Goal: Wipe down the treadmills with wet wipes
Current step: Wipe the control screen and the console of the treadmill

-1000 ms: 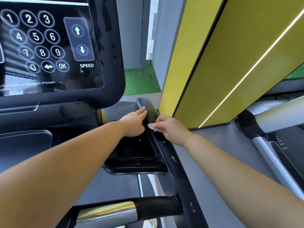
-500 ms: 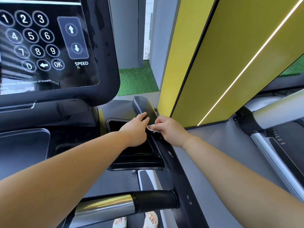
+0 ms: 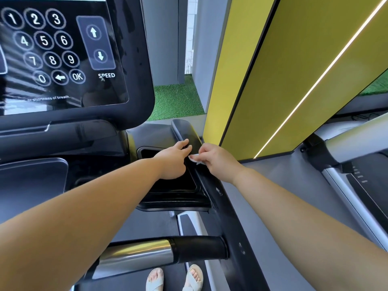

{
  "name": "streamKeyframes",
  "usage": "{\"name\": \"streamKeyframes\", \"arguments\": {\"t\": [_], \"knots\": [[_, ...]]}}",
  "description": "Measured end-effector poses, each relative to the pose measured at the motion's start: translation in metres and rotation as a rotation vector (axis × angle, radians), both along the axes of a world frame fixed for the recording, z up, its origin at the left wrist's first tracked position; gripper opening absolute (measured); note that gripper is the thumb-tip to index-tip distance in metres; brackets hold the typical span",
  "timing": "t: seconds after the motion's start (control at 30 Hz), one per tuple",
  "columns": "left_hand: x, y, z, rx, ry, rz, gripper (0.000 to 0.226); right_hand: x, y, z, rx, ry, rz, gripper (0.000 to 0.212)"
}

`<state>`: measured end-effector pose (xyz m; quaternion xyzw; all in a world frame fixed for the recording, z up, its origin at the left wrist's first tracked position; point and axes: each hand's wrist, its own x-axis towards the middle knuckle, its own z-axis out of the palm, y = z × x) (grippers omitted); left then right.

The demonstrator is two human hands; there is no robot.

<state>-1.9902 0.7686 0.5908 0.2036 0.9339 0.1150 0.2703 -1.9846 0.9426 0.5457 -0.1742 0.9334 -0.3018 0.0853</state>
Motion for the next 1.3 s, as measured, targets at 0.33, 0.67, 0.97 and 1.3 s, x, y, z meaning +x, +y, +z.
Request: {"name": "streamKeyframes", "arguments": {"t": [0.33, 0.67, 0.97, 1.3], "knots": [[0.000, -0.001, -0.002, 0.011, -0.008, -0.002, 0.070, 0.035, 0.034, 0.010, 0.035, -0.021, 0.216, 0.034], [0.000, -0.002, -0.003, 0.011, 0.002, -0.008, 0.070, 0.039, 0.020, 0.002, -0.025, -0.054, 0.061, 0.071], [0.001, -0.001, -0.003, -0.006, 0.011, -0.013, 0.070, 0.024, 0.016, 0.001, -0.006, 0.038, 0.076, 0.046], [0.003, -0.001, -0.008, 0.014, 0.028, -0.006, 0.072, 0.079, 0.038, -0.001, -0.019, 0.166, 0.184, 0.013]]}}
